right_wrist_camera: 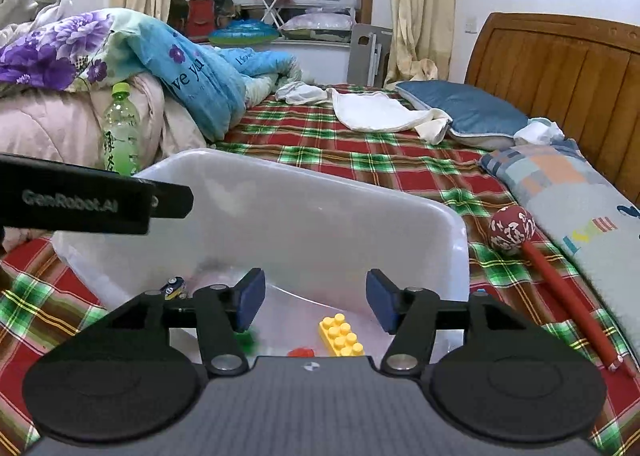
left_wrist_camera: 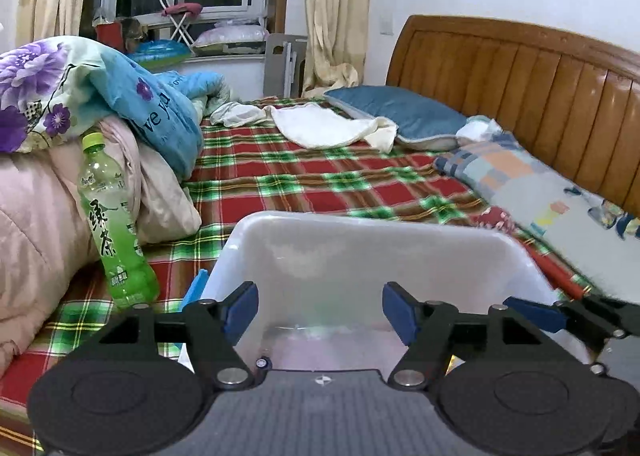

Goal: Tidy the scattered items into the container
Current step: 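Carry both toys over the white bin and open both tools to drop them, then return to the pile and grasp the small red face block with the left tool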

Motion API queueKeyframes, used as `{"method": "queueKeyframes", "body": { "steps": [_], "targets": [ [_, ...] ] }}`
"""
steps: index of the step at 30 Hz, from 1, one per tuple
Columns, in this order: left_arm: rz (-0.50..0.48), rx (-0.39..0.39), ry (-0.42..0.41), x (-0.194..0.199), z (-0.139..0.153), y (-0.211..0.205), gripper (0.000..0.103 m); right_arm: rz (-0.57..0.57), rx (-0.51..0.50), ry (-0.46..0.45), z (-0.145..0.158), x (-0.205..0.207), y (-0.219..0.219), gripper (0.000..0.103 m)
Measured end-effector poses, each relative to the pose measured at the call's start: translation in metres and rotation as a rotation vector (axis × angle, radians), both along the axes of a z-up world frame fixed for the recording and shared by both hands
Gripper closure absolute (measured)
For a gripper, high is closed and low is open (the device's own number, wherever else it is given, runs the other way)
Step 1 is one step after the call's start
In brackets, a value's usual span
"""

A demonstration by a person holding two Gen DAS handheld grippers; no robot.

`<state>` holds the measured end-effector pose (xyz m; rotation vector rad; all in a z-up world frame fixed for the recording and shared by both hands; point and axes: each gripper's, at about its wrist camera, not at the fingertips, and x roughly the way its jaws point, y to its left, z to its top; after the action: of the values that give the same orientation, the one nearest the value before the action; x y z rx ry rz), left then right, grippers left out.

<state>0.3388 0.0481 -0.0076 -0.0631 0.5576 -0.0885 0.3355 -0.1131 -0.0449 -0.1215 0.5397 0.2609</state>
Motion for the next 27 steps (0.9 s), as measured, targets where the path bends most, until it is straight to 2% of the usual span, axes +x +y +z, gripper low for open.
{"method": "queueKeyframes", "body": {
  "steps": [2, 6, 14, 19, 21, 27],
  "targets": [
    [0.000, 0.003, -0.009, -0.006, 0.005, 0.001, 0.031, -0.002, -0.010, -0.009, 0.003, 0.000, 0.002, 0.039],
    [-0.011, 0.003, -0.024, -0.023, 0.013, 0.003, 0.031, 0.004, -0.002, -0.029, 0.013, -0.013, 0.004, 0.039],
    [-0.025, 0.012, -0.037, -0.071, 0.013, 0.005, 0.031, 0.030, 0.003, -0.048, 0.016, -0.064, 0.003, 0.037],
    [-0.046, 0.002, -0.017, -0.107, -0.002, 0.005, 0.031, 0.034, 0.000, -0.033, 0.006, -0.093, 0.000, 0.035],
    [-0.054, 0.007, -0.006, -0.122, -0.010, 0.003, 0.031, 0.031, -0.005, -0.022, -0.002, -0.104, -0.002, 0.030],
    [-0.039, -0.017, 0.036, -0.162, -0.046, 0.006, 0.031, 0.021, -0.005, 0.025, -0.027, -0.126, -0.008, 0.030]
  ]
}}
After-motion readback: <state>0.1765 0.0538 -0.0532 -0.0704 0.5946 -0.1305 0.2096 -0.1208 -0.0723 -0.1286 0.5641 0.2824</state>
